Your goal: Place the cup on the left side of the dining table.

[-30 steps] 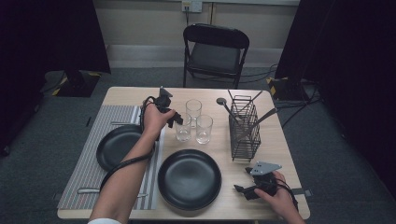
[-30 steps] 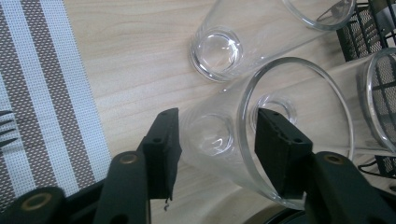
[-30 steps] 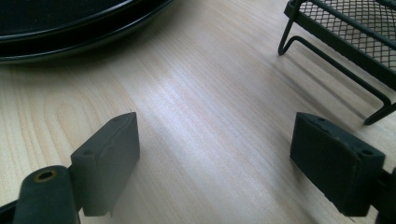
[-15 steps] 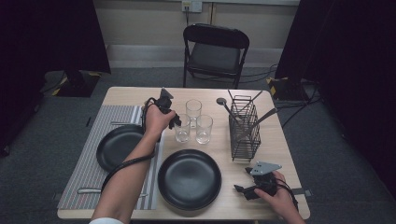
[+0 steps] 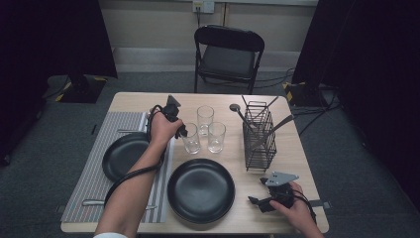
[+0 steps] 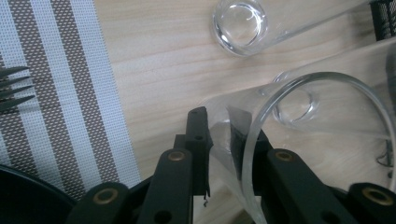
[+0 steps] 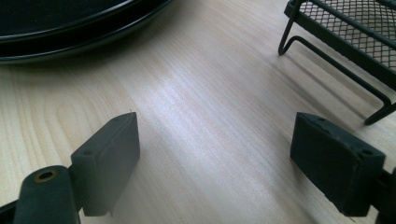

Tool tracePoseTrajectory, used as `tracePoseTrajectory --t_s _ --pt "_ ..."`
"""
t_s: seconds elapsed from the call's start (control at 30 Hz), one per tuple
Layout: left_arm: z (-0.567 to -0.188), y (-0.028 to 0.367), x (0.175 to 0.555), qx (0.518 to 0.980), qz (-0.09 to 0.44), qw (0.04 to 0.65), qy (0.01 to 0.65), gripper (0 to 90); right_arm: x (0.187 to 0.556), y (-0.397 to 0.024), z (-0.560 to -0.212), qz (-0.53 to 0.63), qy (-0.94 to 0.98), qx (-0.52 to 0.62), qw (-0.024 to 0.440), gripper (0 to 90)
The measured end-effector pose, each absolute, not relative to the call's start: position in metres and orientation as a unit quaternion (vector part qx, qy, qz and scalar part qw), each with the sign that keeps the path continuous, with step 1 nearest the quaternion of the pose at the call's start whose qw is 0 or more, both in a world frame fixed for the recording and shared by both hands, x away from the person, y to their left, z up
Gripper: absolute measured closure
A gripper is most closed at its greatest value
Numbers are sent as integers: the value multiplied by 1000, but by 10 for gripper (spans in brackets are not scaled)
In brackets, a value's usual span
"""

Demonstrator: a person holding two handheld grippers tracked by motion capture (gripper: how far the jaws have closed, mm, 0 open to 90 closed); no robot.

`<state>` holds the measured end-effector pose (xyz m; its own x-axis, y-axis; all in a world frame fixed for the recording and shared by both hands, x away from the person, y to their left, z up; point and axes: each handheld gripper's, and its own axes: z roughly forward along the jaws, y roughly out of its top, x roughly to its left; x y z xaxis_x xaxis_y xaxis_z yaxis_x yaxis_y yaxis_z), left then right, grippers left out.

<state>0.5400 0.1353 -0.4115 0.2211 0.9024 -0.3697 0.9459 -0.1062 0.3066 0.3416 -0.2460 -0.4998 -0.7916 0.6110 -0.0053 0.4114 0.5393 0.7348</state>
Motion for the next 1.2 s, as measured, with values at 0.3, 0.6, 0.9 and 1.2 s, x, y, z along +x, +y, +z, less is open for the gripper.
tracePoseTrajectory --t_s 0.3,0.6,0.9,1.2 --pt "-418 148 538 745 -56 234 623 843 342 -246 -500 379 868 294 131 149" --pt "-418 154 533 742 -79 246 619 850 342 -246 -500 379 868 293 131 148" --pt "-403 157 527 746 -83 261 607 850 342 -246 -500 379 868 293 131 148" --pt "-392 169 518 743 -87 264 608 850 342 -246 -500 379 868 293 131 148"
